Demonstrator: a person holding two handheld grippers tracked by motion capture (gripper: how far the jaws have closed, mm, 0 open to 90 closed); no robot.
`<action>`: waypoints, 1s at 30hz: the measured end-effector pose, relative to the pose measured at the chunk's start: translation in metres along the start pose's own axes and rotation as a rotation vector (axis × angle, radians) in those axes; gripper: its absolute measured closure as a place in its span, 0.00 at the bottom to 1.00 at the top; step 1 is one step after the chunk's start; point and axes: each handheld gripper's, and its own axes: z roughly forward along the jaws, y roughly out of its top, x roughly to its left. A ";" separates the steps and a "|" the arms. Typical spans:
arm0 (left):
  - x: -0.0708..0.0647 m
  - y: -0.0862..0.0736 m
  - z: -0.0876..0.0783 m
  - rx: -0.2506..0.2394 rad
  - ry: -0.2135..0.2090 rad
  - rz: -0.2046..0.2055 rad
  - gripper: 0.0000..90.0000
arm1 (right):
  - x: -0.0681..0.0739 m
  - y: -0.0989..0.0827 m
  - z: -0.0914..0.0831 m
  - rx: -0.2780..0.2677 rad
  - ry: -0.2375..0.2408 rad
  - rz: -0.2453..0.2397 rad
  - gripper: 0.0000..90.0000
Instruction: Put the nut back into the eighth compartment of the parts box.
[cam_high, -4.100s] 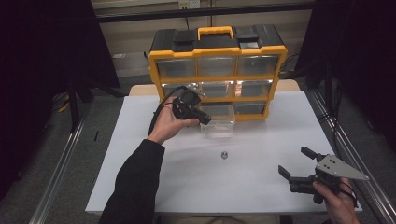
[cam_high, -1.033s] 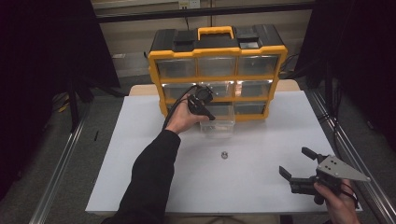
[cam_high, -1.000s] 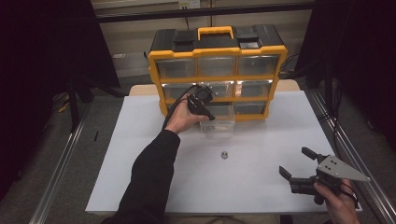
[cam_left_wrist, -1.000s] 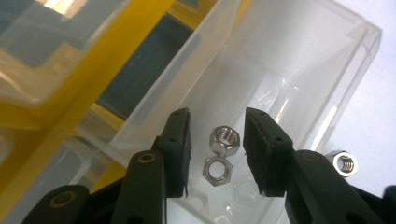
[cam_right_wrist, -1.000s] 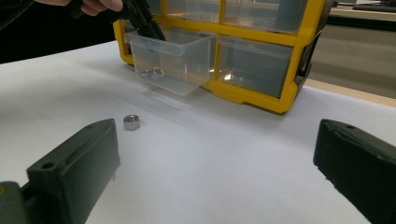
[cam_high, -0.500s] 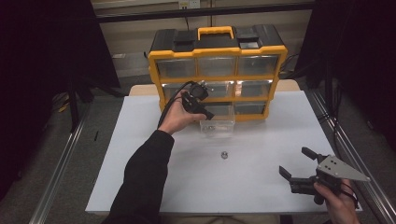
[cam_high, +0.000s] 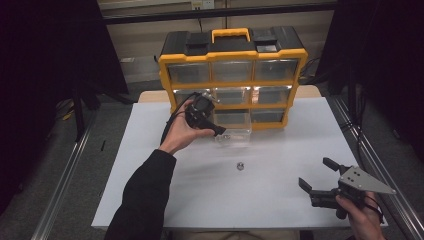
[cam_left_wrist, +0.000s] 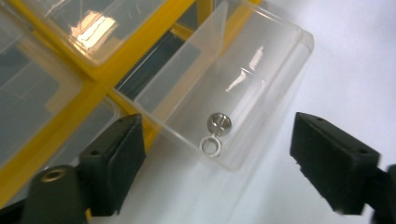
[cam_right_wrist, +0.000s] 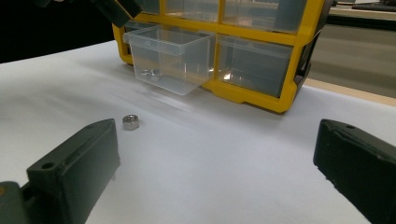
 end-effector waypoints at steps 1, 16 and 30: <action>-0.001 -0.002 -0.001 -0.002 0.001 0.000 0.16 | 0.000 0.000 0.000 0.001 0.004 -0.003 0.00; -0.022 -0.039 0.000 -0.015 -0.027 -0.015 0.06 | 0.000 0.000 0.001 0.003 -0.002 -0.003 0.00; -0.042 -0.040 0.020 0.046 -0.111 0.036 0.05 | 0.000 0.000 0.001 0.003 0.000 -0.005 0.00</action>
